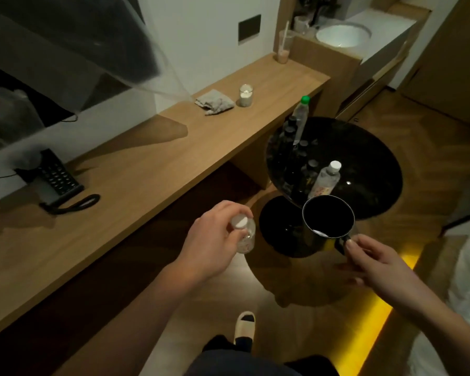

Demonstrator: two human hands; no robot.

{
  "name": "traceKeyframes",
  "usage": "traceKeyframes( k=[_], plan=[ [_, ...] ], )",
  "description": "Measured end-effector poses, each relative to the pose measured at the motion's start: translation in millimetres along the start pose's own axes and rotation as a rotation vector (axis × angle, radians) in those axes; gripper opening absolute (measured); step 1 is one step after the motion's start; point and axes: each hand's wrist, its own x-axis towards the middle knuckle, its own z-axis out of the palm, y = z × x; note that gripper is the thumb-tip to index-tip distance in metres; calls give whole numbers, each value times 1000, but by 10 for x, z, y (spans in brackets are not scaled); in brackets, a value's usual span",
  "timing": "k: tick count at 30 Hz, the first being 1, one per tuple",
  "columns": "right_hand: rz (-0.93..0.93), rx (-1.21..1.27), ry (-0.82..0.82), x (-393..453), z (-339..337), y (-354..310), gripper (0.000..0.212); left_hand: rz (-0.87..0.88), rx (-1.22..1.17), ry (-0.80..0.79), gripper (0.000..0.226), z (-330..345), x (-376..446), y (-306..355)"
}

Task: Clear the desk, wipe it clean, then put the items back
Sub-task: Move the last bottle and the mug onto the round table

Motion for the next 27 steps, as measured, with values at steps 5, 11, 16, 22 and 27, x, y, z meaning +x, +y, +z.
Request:
traceKeyframes(
  k=[5, 11, 16, 22, 27],
  plan=[
    [56, 59, 62, 402, -531, -14, 26, 31, -13, -51, 29, 325, 637, 407],
    [28, 30, -22, 1072, -1225, 93, 30, 18, 21, -65, 29, 897, 1126, 831],
    [-24, -79, -131, 1702, -1966, 177, 28, -86, 26, 18, 28, 1474, 1452, 1207],
    [-55, -185, -261, 2473, -2812, 135, 30, -237, 51, 142, 28, 2045, 1804, 1784],
    [-42, -222, -343, 3041, -3190, 136, 33, -321, 26, 226, 27, 2403, 1995, 2094]
  ],
)
